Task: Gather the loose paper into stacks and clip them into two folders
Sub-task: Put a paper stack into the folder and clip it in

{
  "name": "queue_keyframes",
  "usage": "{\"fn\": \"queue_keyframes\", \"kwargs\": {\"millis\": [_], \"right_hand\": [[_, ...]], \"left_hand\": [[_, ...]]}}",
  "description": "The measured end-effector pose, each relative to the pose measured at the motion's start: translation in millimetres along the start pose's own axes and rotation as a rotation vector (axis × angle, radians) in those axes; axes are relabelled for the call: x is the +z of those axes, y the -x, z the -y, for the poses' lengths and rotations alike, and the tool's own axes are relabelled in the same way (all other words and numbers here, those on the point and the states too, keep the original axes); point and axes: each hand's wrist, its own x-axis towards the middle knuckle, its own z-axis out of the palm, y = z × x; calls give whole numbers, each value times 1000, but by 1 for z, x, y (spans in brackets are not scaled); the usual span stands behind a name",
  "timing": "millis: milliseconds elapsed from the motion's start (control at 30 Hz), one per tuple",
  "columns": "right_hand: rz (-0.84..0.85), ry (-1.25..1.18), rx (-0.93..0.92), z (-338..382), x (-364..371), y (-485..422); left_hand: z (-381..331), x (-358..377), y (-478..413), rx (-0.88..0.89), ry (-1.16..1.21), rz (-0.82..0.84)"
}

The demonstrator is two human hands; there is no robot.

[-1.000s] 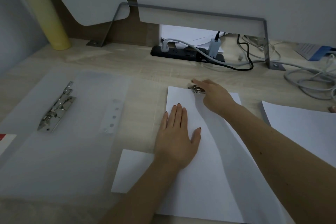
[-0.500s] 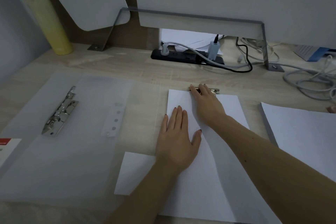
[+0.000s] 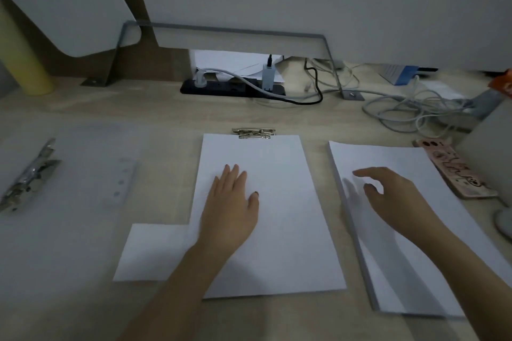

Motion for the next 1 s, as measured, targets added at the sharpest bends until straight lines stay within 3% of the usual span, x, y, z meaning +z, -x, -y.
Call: {"fn": "queue_keyframes", "kwargs": {"millis": [167,267,433,667,900,1000], "right_hand": [[39,44,35,-40,0,21],[10,72,-20,-51,12,26],[-54,101,-61,-54,15,29],[-8,111,-54,-54,11,24],[22,45,-21,-46,7,19],[34,8,8,-43,7,19]], "left_hand": [[-82,14,23,66,590,283],[-112,21,21,-92,829,488],[-137,31,5,-362,1118,472],[-147,30,-20,-514,1061,430],[-155,48,-16,-469,985,395],[-151,51,-11,-423,1142,425]]}}
